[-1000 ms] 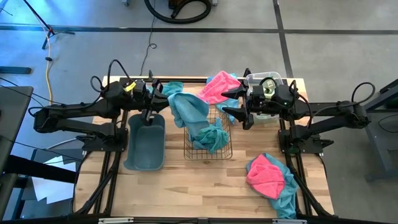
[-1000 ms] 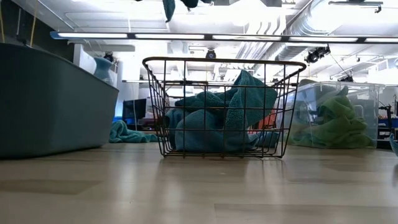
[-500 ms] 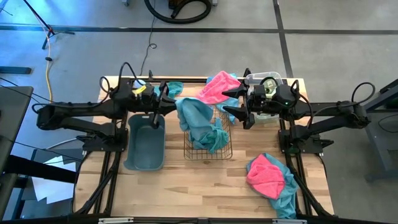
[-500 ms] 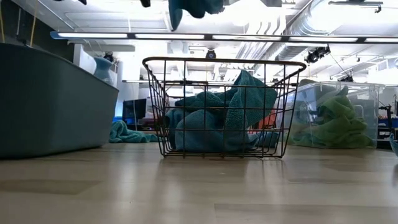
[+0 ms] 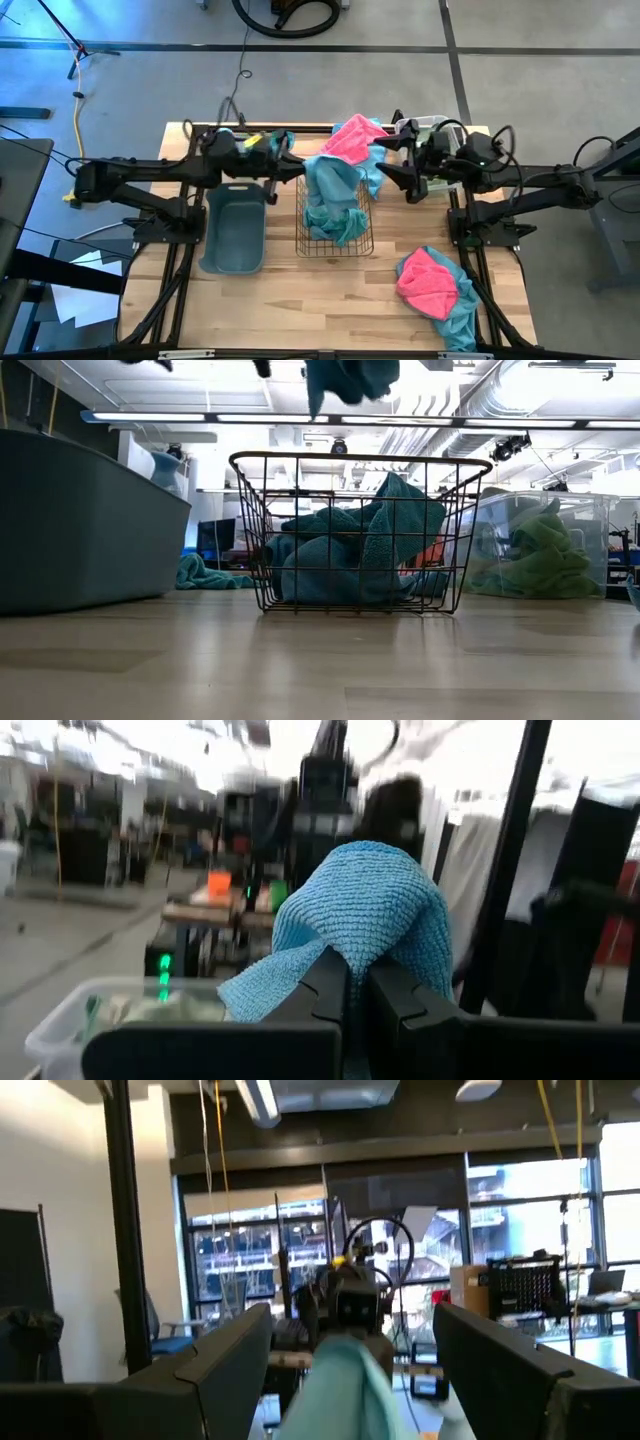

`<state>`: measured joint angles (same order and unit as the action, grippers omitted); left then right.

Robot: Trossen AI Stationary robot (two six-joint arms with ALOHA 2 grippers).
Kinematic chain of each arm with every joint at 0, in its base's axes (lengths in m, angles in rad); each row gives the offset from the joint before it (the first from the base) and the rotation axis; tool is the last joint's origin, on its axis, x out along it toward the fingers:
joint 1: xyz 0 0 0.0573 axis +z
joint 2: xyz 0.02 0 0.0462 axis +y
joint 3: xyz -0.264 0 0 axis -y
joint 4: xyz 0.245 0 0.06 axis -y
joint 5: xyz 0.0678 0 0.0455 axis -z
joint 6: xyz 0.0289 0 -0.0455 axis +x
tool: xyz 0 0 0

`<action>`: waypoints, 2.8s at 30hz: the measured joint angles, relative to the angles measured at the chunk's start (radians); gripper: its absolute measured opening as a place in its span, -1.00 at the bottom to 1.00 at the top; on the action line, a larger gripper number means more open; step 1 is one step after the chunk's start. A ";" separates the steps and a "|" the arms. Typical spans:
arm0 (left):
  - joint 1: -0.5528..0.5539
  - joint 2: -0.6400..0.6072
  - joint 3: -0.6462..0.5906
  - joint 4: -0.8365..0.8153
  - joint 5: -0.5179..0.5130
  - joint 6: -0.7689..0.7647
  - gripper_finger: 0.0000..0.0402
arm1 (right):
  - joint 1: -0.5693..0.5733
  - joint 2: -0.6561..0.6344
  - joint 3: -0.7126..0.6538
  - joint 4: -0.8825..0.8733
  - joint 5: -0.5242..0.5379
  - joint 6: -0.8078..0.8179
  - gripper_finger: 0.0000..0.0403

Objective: Sort microfiber towel by color & place in baskets
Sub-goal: Put the blue towel into the wire basket

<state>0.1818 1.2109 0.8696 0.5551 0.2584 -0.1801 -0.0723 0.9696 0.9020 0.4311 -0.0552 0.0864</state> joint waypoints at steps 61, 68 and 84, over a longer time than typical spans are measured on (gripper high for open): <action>-0.045 0.871 0.677 -1.202 -0.190 0.312 -0.99 | 0.001 -0.042 0.000 -0.228 0.008 0.097 0.37; -0.045 0.870 0.677 -1.201 -0.190 0.315 -0.99 | 0.001 -0.041 0.000 -0.240 0.009 0.097 0.37; -0.045 0.818 0.676 -1.271 -0.166 0.336 -0.17 | 0.001 -0.042 0.000 -0.242 0.008 0.097 0.37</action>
<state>0.1368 2.0286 1.5455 -0.7158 0.0924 0.1558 -0.0715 0.9280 0.9020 0.1890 -0.0467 0.1833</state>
